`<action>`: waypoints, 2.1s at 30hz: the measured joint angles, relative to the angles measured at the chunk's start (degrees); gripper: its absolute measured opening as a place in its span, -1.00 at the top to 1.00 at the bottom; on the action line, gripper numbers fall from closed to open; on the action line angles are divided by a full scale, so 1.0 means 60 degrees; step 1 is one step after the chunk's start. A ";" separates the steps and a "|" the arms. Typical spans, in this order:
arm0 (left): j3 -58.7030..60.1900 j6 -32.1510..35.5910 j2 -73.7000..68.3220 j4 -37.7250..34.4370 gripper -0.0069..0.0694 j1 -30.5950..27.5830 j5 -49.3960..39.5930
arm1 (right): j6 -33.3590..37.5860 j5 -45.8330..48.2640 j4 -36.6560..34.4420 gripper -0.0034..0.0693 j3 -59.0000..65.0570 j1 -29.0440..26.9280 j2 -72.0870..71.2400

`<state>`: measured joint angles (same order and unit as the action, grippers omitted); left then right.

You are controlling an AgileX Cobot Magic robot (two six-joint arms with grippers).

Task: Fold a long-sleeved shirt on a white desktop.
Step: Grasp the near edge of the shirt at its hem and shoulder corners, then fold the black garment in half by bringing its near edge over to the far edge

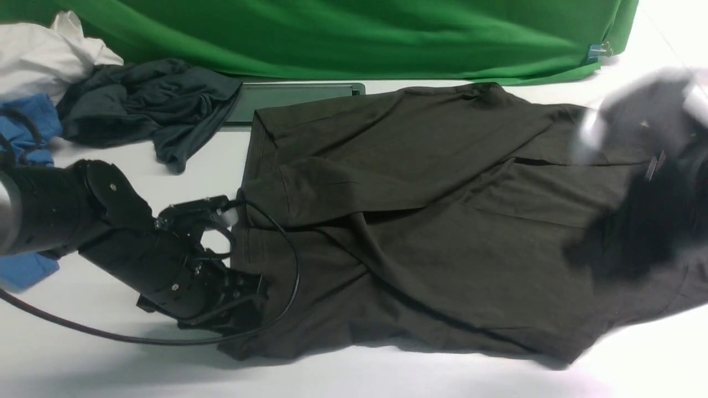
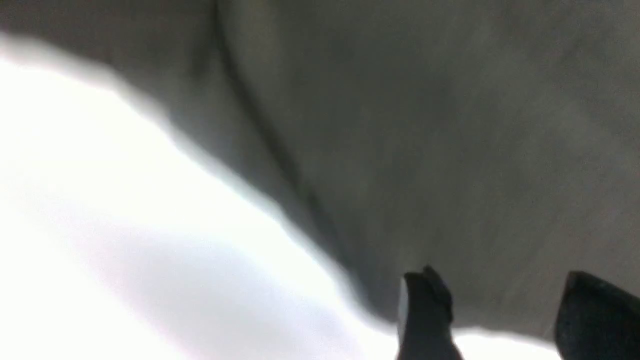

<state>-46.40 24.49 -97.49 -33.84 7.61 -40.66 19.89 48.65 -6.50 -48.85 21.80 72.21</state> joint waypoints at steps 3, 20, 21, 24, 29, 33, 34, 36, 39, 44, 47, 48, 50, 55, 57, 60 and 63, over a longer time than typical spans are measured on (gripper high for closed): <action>0.0000 0.0152 -0.0011 -0.0136 0.73 0.0000 -0.0176 | 0.0324 0.0043 0.0381 -0.05 0.0636 0.0000 0.0317; 0.0017 -0.0118 0.1927 0.0390 0.74 -0.1312 -0.0553 | 0.0264 -0.2212 0.1281 -0.55 0.1927 0.0000 0.1664; 0.0017 -0.0118 0.1928 0.0390 0.74 -0.1333 -0.0535 | 0.0264 -0.2256 0.1281 -0.54 0.1927 0.0000 0.1726; 0.0017 -0.0118 0.1962 0.0421 0.74 -0.1397 -0.0499 | 0.0264 -0.2400 0.1270 -0.48 0.1927 0.0037 0.2065; 0.0017 -0.0118 0.1971 0.0421 0.74 -0.1397 -0.0480 | 0.0502 -0.2471 0.1226 -0.44 0.1927 0.0791 0.2165; 0.0017 -0.0118 0.1989 0.0421 0.74 -0.1397 -0.0462 | 0.0561 -0.2950 0.1200 -0.49 0.1927 0.1337 0.2297; 0.0017 -0.0118 0.1989 0.0421 0.74 -0.1397 -0.0462 | 0.0553 -0.3234 0.1242 -0.49 0.1927 0.1379 0.2449; 0.0017 -0.0118 0.1989 0.0421 0.74 -0.1397 -0.0462 | 0.0518 -0.3536 0.1455 -0.45 0.1927 0.1413 0.2824; 0.0017 -0.0118 0.1989 0.0421 0.74 -0.1397 -0.0462 | 0.0263 -0.3627 0.1683 -0.32 0.1818 0.1425 0.3126; 0.0017 -0.0118 0.1991 0.0443 0.74 -0.1397 -0.0471 | -0.0649 -0.3317 0.1876 0.39 0.1621 0.1499 0.3361; 0.0017 -0.0118 0.2010 0.0474 0.74 -0.1397 -0.0488 | -0.0728 -0.2912 0.2037 0.66 0.1542 0.1532 0.3225; 0.0017 -0.0118 0.2077 0.0479 0.74 -0.1397 -0.0595 | -0.0728 -0.2361 0.2160 0.75 0.1533 0.1536 0.2996; 0.0020 -0.0118 0.2241 0.0497 0.74 -0.1397 -0.0750 | -0.0728 -0.1692 0.2189 0.76 0.1543 0.1536 0.2672; 0.0039 -0.0552 0.3174 0.0761 0.74 -0.1397 -0.1283 | -0.0710 -0.0441 0.2189 0.77 0.1543 0.1536 0.1120; 0.0039 -0.0886 0.3581 0.1112 0.74 -0.1397 -0.1551 | -0.0689 -0.0013 0.2146 0.77 0.1543 0.1536 0.0547; 0.0073 -0.1500 0.4342 0.1662 0.74 -0.1397 -0.1966 | -0.0560 0.0468 0.2072 0.77 0.1543 0.1536 -0.0315; 0.0073 -0.1753 0.4868 0.1887 0.74 -0.1397 -0.2044 | -0.0457 0.0553 0.2067 0.77 0.1438 0.1543 -0.1160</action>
<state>-45.96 13.97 -68.28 -22.51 -0.77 -52.92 17.15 51.97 5.90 -40.22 31.06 65.25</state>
